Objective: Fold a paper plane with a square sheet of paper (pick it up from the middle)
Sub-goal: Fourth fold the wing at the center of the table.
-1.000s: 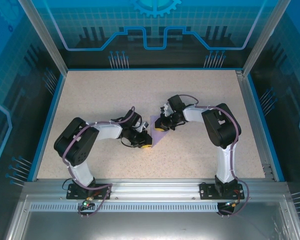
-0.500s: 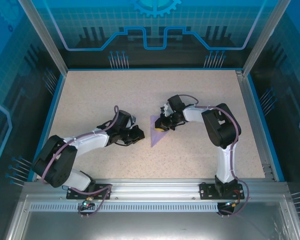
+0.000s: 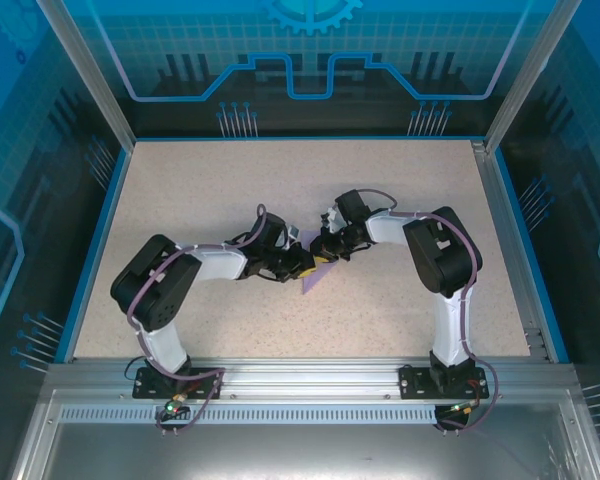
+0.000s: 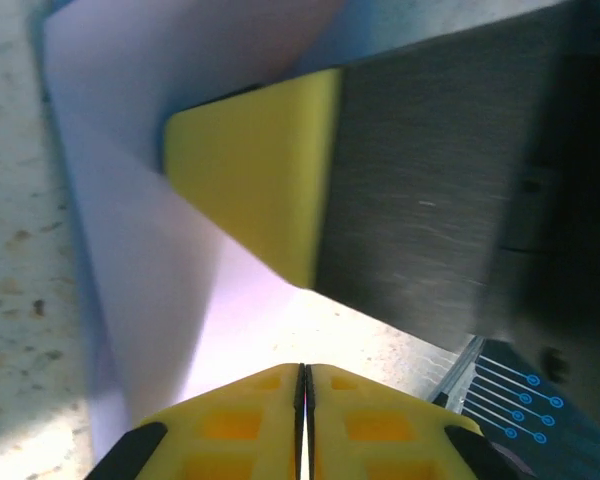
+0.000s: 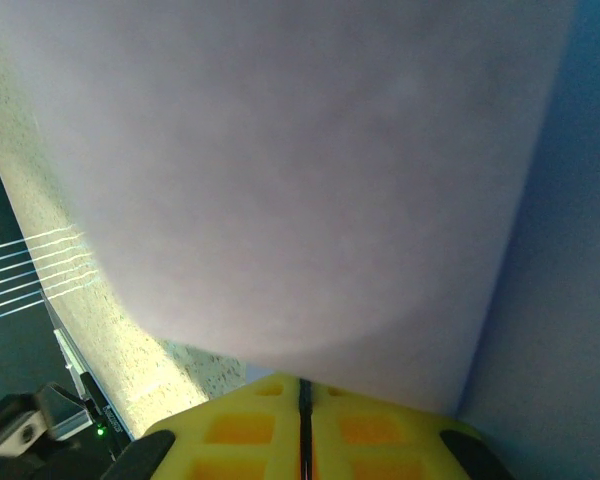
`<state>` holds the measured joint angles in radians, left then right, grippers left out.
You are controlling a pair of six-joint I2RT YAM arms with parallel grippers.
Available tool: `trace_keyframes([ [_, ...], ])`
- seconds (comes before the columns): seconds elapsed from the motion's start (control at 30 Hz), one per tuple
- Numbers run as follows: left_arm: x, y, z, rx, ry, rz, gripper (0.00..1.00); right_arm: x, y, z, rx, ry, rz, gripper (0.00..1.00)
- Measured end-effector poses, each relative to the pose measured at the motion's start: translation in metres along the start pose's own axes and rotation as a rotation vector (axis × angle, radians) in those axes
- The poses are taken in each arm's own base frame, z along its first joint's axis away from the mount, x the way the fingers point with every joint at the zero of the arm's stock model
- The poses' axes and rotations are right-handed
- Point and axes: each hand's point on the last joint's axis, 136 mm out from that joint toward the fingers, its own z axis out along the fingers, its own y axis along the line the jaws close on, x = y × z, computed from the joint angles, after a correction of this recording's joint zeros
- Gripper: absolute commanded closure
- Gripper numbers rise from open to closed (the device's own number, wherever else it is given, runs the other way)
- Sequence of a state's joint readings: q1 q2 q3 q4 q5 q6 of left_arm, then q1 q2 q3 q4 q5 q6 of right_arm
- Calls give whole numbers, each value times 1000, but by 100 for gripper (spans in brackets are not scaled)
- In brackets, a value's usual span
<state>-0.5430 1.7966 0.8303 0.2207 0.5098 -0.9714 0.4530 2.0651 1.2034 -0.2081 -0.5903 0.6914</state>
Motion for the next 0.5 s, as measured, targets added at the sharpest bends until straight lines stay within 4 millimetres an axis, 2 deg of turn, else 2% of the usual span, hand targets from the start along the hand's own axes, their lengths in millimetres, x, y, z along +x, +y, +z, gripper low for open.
trace_keyframes([
  [0.17, 4, 11, 5, -26, 22, -18, 89, 0, 0, 0, 0, 0, 0, 90],
  [0.5, 24, 31, 7, -68, 85, -4, 88, 0, -1, 0, 4, -1, 0, 90],
])
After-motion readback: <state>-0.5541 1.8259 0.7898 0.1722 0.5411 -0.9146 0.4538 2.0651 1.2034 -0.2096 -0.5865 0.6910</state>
